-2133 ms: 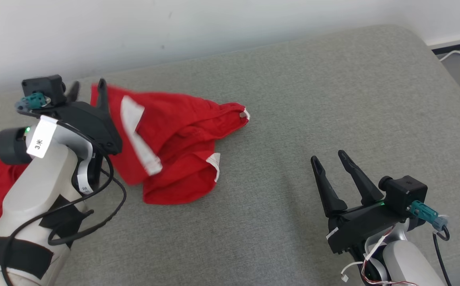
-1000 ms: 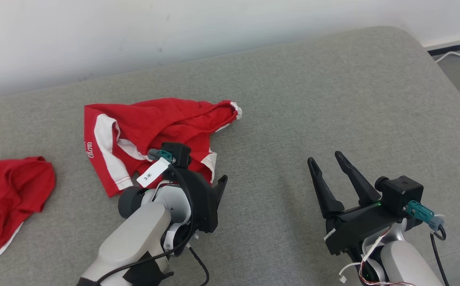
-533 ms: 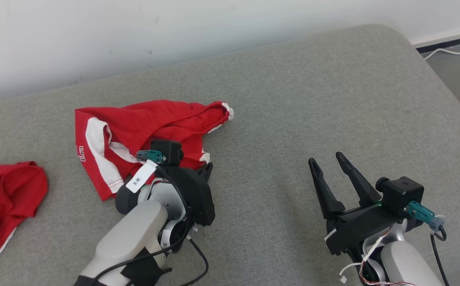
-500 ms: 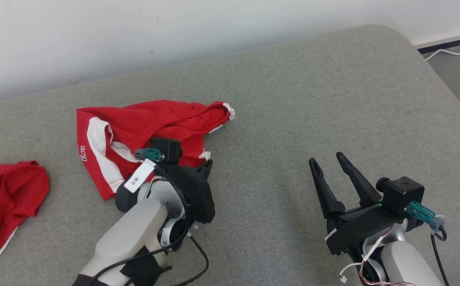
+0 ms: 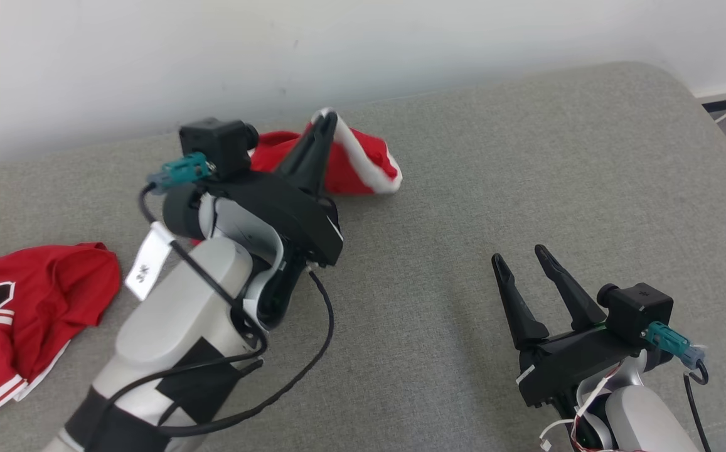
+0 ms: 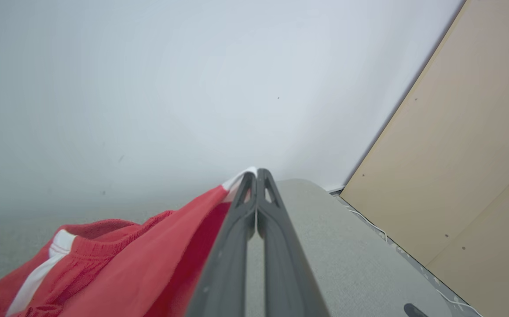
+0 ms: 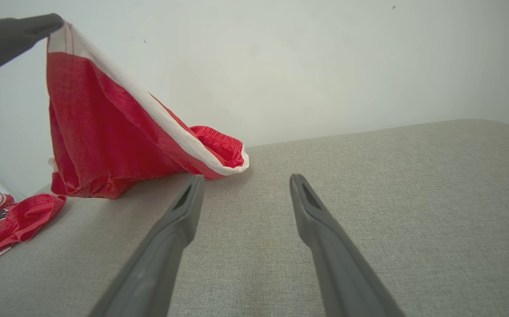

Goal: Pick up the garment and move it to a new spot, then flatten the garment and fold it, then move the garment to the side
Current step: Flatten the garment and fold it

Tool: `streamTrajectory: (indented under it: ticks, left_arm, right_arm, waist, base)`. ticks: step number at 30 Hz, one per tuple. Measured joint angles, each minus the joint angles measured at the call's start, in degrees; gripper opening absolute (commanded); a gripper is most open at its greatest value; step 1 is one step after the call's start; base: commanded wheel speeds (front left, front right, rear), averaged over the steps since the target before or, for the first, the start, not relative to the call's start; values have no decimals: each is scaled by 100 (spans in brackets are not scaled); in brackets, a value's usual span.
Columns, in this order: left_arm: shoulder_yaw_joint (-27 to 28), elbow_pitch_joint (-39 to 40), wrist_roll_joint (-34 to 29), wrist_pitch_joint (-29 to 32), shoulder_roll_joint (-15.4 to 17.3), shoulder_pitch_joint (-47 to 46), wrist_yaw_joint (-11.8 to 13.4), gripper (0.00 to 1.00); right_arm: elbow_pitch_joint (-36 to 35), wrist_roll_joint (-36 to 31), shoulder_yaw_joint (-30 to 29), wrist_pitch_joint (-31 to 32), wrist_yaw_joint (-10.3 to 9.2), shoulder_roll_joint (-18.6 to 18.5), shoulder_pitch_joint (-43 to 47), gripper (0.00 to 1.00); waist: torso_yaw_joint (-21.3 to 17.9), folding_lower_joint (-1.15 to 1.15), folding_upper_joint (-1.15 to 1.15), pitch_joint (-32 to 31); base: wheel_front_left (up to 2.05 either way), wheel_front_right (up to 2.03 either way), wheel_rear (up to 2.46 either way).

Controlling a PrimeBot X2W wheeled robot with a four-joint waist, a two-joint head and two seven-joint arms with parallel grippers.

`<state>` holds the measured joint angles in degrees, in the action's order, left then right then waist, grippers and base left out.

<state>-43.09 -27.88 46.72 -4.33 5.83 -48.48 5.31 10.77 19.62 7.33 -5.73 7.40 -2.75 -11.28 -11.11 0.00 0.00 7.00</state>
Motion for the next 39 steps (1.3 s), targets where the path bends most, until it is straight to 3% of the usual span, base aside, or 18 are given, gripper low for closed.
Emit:
streamTrajectory:
  ticks: [11, 20, 39]
  left_arm:
    - [283, 1541, -122, 275, 890, 486, 736, 0]
    - [390, 1458, 76, 534, 1640, 1676, 1241, 0]
    - [514, 1251, 570, 532, 1788, 2819, 1396, 0]
  right_arm:
    - [-53, 1, -69, 19, 0, -1, 44, 100]
    - [-83, 1, -109, 20, 0, -1, 49, 100]
    - [-156, -48, -145, 76, 0, 0, 48, 100]
  waist:
    - [106, 0, 0, -62]
    - [228, 0, 0, 20]
    - [511, 0, 0, 126]
  base:
    - [0, 0, 0]
    - [0, 0, 0]
    - [0, 0, 0]
